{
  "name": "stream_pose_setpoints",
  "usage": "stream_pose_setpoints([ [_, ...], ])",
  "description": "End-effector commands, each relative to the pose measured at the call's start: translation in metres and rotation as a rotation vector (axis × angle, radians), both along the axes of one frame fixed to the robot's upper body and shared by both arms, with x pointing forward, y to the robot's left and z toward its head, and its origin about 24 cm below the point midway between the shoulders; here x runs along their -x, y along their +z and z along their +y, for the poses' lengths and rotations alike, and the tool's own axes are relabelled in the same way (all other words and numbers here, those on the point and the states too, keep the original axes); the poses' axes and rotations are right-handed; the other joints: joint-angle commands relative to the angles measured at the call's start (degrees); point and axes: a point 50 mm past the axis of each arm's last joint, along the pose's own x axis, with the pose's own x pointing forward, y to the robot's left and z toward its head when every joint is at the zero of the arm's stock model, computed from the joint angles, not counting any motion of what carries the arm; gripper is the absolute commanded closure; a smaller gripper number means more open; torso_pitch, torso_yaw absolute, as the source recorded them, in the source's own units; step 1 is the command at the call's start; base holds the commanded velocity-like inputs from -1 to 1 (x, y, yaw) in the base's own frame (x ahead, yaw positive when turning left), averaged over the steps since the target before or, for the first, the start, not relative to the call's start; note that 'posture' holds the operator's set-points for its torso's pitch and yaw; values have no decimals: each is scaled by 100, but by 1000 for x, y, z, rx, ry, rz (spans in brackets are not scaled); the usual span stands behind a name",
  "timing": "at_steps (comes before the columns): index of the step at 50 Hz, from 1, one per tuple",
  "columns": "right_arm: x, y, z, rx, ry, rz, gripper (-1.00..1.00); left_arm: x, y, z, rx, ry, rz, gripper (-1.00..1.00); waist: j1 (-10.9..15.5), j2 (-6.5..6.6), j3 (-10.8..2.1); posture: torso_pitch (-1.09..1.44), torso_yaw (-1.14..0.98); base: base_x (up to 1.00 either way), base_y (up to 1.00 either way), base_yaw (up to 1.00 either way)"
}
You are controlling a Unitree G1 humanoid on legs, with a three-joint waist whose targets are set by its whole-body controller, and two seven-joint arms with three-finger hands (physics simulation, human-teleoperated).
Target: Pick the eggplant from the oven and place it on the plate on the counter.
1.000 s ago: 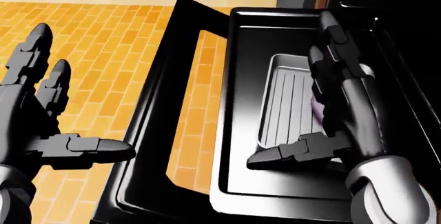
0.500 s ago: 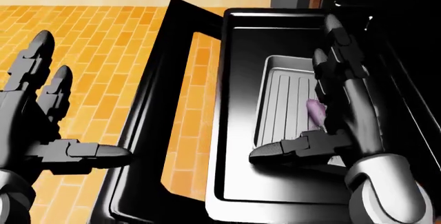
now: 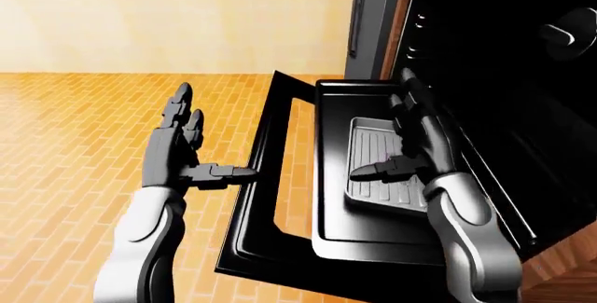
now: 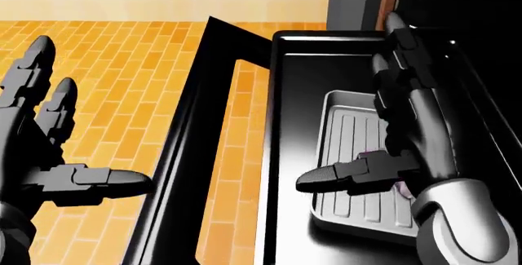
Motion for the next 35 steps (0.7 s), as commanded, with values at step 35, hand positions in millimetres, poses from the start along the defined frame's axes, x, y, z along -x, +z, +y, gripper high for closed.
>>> stream_pose_setpoints([
  [35, -46, -2, -36, 184, -257, 71, -100, 15, 34, -5, -59, -40, -182, -100, -34, -384, 18, 10, 0, 1, 0, 0],
])
